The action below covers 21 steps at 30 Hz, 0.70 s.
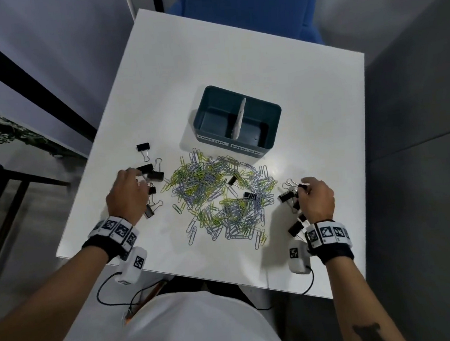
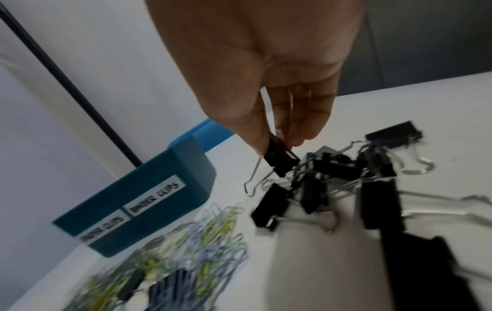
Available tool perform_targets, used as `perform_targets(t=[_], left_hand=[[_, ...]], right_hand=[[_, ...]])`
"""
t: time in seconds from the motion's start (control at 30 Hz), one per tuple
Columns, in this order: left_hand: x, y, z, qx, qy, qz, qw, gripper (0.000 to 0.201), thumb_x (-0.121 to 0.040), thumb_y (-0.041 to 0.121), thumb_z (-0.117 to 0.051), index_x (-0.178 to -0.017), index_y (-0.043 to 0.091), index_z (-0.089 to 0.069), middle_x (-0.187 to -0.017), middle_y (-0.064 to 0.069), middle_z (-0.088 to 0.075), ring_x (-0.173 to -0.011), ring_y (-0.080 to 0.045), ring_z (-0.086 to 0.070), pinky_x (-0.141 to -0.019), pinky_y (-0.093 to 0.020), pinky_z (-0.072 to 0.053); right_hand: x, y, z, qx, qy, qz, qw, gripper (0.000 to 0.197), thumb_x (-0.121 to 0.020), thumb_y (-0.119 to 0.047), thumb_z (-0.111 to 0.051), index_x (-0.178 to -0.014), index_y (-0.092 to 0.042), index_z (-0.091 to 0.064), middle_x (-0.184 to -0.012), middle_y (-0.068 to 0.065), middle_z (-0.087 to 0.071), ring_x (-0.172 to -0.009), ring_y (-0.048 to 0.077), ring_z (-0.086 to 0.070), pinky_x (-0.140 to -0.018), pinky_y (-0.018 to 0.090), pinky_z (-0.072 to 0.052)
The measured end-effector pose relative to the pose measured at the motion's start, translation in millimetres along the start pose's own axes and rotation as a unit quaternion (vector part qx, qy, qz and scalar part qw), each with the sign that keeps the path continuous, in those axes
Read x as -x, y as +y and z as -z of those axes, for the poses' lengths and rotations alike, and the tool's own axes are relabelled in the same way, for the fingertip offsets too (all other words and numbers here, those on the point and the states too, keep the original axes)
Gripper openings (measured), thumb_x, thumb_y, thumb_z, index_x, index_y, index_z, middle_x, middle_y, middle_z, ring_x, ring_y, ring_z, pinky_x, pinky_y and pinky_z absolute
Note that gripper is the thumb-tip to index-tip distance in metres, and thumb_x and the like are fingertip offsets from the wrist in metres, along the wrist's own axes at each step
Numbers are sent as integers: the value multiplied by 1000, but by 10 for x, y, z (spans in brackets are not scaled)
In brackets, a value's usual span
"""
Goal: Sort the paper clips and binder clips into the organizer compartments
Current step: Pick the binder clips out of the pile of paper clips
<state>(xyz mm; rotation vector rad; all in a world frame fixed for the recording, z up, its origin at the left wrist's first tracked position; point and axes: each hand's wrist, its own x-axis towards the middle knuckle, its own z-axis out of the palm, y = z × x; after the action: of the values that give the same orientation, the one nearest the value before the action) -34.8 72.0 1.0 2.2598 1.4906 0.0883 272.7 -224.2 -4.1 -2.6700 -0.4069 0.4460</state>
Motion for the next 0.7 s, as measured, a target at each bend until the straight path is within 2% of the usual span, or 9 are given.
perform_targets(t=[0.07, 0.13, 0.2, 0.3, 0.4, 0.47, 0.57, 0.7], left_hand=[[64, 272, -77, 5, -35, -118, 992, 17, -93, 19, -52, -106, 16, -60, -109, -6, -59, -88, -25, -59, -68, -35, -47], [119, 540, -213, -8, -83, -228, 970, 13, -94, 20, -51, -101, 17, -62, -100, -1, -62, -85, -17, -58, -61, -27, -45], [147, 785, -384, -18, -111, -289, 951, 13, -93, 19, -52, -100, 14, -62, -98, 0, -61, -87, -15, -57, -59, -21, -43], [169, 1078, -612, -46, -137, -331, 933, 17, -90, 14, -56, -107, 12, -59, -101, -2, -58, -86, -17, -56, -64, -27, -52], [195, 1233, -775, -107, -176, -374, 904, 43, -85, 11, -62, -126, 17, -49, -114, -9, -52, -96, -23, -52, -63, -29, -51], [223, 1268, -824, -146, -190, -389, 889, 56, -83, 10, -64, -134, 18, -43, -126, -14, -48, -108, -29, -50, -69, -35, -52], [265, 1262, -839, -166, -181, -390, 887, 50, -83, 11, -63, -131, 13, -46, -126, -13, -50, -109, -28, -49, -73, -38, -54], [277, 1204, -813, -155, -174, -372, 898, 33, -84, 11, -62, -116, 8, -56, -117, -13, -55, -102, -27, -51, -67, -35, -53]], right_hand=[[-74, 136, 3, 14, -19, -19, 1000, 27, -86, -16, -62, -112, -17, -66, -103, 15, -69, -100, 36, -62, -83, 41, -51], [-105, 162, -10, 25, -29, -19, 999, 25, -86, -15, -63, -110, -16, -66, -105, 16, -67, -100, 36, -61, -82, 41, -51], [-90, 130, -24, 34, -10, 0, 999, 24, -86, -17, -65, -109, -13, -66, -108, 16, -61, -102, 37, -58, -79, 42, -50], [32, -32, -67, 31, 22, 64, 997, 24, -87, -14, -63, -110, -8, -66, -108, 15, -58, -101, 35, -56, -75, 38, -46], [285, -281, -203, 45, -54, 191, 979, 27, -88, -13, -65, -114, -13, -66, -112, 8, -59, -90, 24, -62, -71, 27, -46], [462, -396, -349, 59, -110, 254, 959, 30, -85, -12, -68, -115, -13, -66, -117, 8, -58, -89, 22, -62, -73, 25, -52], [676, -436, -555, 46, -148, 254, 955, 35, -81, -9, -73, -115, -11, -64, -115, 8, -56, -90, 21, -61, -73, 32, -60], [789, -381, -664, 12, -142, 259, 955, 16, -81, -17, -74, -93, -11, -65, -108, 2, -53, -82, 15, -55, -65, 30, -57]])
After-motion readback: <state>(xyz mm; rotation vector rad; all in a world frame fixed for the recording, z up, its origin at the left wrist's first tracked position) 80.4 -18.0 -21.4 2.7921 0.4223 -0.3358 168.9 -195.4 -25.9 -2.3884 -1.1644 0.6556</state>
